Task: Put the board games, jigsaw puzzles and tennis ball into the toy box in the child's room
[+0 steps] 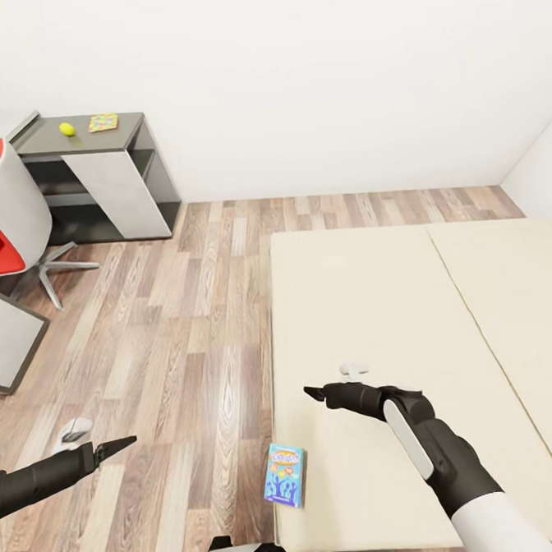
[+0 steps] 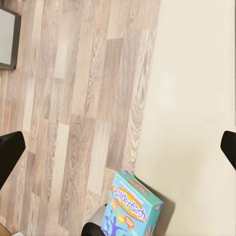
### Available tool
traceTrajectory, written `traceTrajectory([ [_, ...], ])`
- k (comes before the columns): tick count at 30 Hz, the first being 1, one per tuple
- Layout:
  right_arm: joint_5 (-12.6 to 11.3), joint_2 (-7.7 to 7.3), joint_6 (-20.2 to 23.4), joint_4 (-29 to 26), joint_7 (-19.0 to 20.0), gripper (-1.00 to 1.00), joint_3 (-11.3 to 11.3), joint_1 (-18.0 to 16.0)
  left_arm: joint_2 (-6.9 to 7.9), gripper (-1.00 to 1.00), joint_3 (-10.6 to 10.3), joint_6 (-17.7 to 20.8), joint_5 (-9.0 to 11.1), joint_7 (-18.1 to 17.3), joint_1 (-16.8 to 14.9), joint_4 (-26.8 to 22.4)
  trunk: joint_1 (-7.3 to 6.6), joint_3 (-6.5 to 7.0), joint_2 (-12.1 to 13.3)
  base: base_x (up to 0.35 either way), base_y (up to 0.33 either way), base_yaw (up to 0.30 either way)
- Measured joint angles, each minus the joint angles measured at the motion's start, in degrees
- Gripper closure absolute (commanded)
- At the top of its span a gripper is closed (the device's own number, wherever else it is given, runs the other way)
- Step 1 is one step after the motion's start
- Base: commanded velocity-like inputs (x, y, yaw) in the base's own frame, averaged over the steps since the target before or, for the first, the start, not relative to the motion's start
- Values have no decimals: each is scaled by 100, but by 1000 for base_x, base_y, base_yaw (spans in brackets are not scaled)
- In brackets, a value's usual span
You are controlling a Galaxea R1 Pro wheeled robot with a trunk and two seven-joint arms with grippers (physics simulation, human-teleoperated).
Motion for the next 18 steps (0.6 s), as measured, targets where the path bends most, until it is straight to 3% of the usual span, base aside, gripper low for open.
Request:
traceTrajectory([
  [5,2,4,-136,186,1,-100,-6,0,-3,-100,-4,-170,-66,7,-1,18,0,48,0,0,0,0],
  [10,2,-4,-207,281,1,-100,-8,0,-9,-100,-21,-243,-259,112,-2,28,0,96,0,0,0,0],
  [18,3,-31,-375,388,3,-100,-16,0,-147,-100,-30,-333,-433,659,-13,32,0,172,0,0,0,0],
])
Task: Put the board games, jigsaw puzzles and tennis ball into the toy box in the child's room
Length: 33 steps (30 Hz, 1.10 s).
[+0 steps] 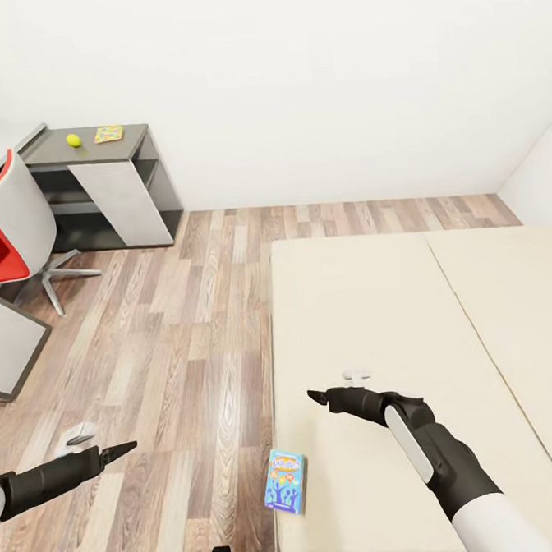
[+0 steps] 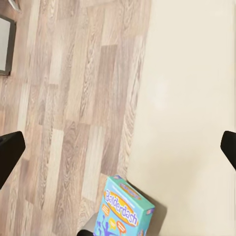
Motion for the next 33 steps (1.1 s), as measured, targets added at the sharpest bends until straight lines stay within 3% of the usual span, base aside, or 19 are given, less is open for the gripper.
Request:
traceTrajectory([
  [10,3,-20,-181,306,-13,-100,-7,-2,-254,-100,-11,-229,-29,1058,-7,4,0,96,0,0,0,0],
  [12,5,-26,-294,423,-38,-100,-10,-5,-350,-100,-12,-317,-31,1445,-8,4,0,115,0,0,0,0],
  [20,5,-31,-469,620,-225,-100,-8,-8,-650,-100,-153,-556,-33,2356,-13,8,0,191,0,0,0,0],
  [28,3,-25,-502,657,-355,-100,-5,-9,-739,-100,-597,-751,-31,2835,-25,80,0,268,0,0,0,0],
  [33,6,-26,-506,663,-376,-100,-5,-9,-751,-100,-723,-870,-34,2935,-35,229,0,316,0,0,0,0],
])
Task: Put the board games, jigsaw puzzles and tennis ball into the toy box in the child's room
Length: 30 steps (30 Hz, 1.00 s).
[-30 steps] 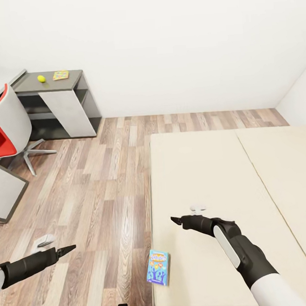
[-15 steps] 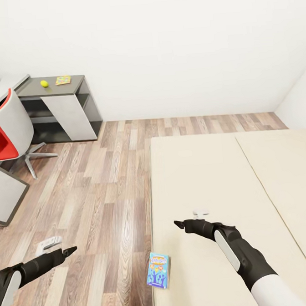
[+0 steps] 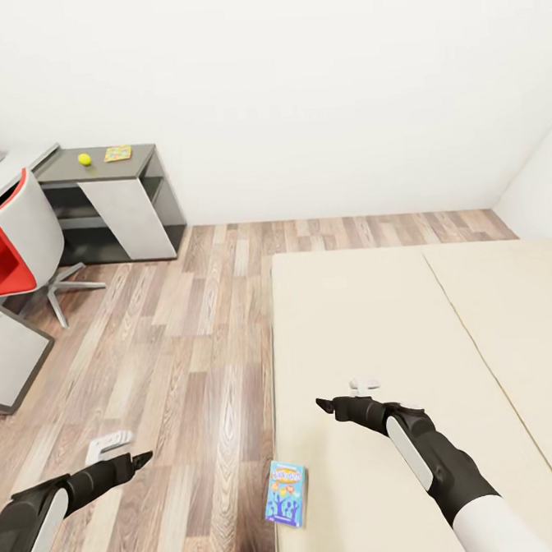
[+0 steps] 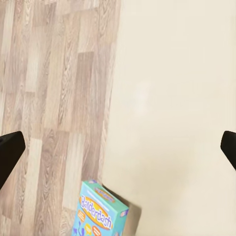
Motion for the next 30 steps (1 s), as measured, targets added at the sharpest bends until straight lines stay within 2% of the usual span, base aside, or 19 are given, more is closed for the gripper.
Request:
traceTrajectory([
  [15,3,-4,-10,9,-30,-100,0,0,-10,-100,-63,-78,-15,110,-52,377,0,144,0,0,0,0],
  [30,4,-4,-11,11,-38,-100,0,0,-21,-100,-199,-544,-18,577,-152,851,0,287,0,0,0,0],
])
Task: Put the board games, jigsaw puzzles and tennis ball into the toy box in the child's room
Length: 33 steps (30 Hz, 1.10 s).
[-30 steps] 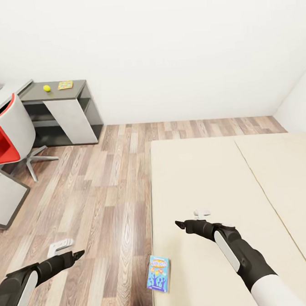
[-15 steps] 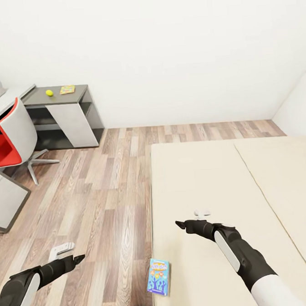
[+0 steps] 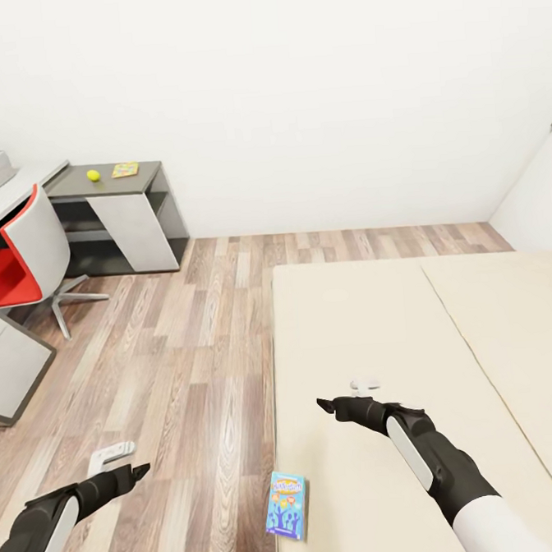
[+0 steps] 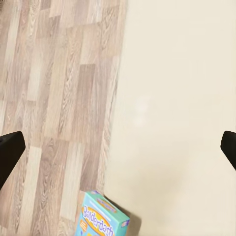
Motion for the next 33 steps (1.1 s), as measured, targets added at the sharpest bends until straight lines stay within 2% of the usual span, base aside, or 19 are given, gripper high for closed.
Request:
traceTrajectory([
  [11,0,-2,-21,0,1,-100,0,0,-2,-100,-47,-296,-5,87,-238,549,0,105,0,0,0,0],
  [20,3,-2,-198,122,-6,-100,-1,0,-9,-100,-53,-328,-8,94,-287,626,0,191,0,0,0,0],
  [28,4,-2,-240,293,-5,-100,-1,0,-16,-100,-54,-333,-96,95,-301,645,0,268,0,0,0,0],
  [33,4,-2,-245,322,-6,-100,-1,0,-94,-100,-54,-337,-175,96,-301,649,0,316,0,0,0,0],
])
